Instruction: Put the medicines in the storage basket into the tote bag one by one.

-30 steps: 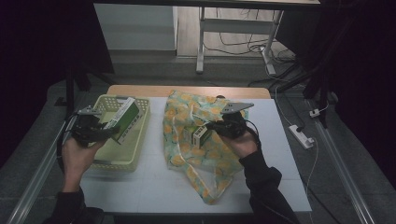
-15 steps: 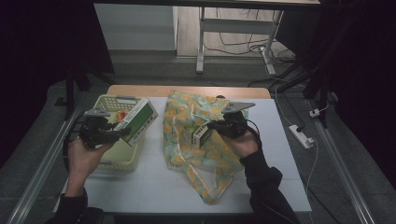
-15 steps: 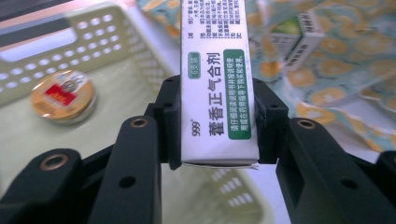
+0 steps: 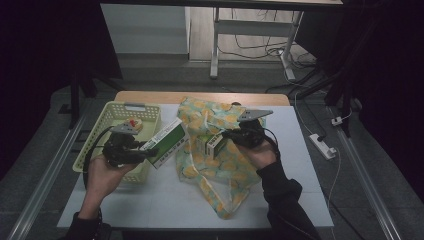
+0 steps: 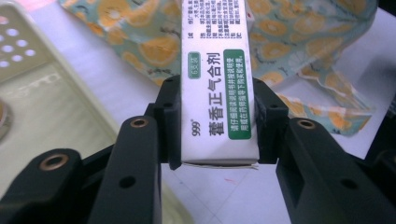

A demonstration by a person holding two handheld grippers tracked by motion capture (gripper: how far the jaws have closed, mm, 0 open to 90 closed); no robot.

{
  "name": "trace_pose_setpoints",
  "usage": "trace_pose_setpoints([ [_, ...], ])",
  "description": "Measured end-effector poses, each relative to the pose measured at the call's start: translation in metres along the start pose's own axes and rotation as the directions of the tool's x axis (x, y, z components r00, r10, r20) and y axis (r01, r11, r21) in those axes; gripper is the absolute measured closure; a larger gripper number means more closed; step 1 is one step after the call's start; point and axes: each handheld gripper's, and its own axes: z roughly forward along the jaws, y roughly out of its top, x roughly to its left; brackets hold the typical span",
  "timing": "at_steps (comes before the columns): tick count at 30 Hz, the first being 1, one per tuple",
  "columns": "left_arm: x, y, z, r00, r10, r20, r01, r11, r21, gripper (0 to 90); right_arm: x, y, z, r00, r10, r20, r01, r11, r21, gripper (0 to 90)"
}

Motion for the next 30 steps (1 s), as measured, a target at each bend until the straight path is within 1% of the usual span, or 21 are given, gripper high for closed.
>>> trace_pose_setpoints([
  [9,-0.016,0.001,0.020,0.9982,0.028,0.052,-0.031,0.9981,0.053,62.2,0.000,0.000,0.000,1.0000,-0.001,0.003,0.001,1.000,-0.001,89.3],
  [11,-0.020,0.001,0.026,0.9978,0.032,0.057,-0.036,0.9972,0.066,62.2,0.000,0.001,0.000,1.0000,-0.001,0.002,0.001,1.000,-0.001,89.3],
  [15,-0.024,0.001,0.038,0.9970,0.033,0.069,-0.039,0.9951,0.090,62.2,0.000,0.000,0.000,1.0000,-0.001,0.002,0.001,1.000,-0.001,89.3],
  [18,-0.026,0.002,0.046,0.9965,0.024,0.080,-0.032,0.9937,0.107,62.2,0.001,0.001,0.000,1.0000,-0.001,0.001,0.001,1.000,-0.001,89.4],
  [23,-0.030,0.003,0.057,0.9971,0.026,0.071,-0.036,0.9900,0.136,62.2,0.002,0.001,0.000,1.0000,-0.006,-0.003,0.006,1.000,-0.006,89.3],
  [30,-0.035,0.006,0.071,0.9971,0.027,0.071,-0.038,0.9873,0.154,62.1,0.004,0.002,0.001,0.9999,-0.012,-0.009,0.012,1.000,-0.003,89.4],
])
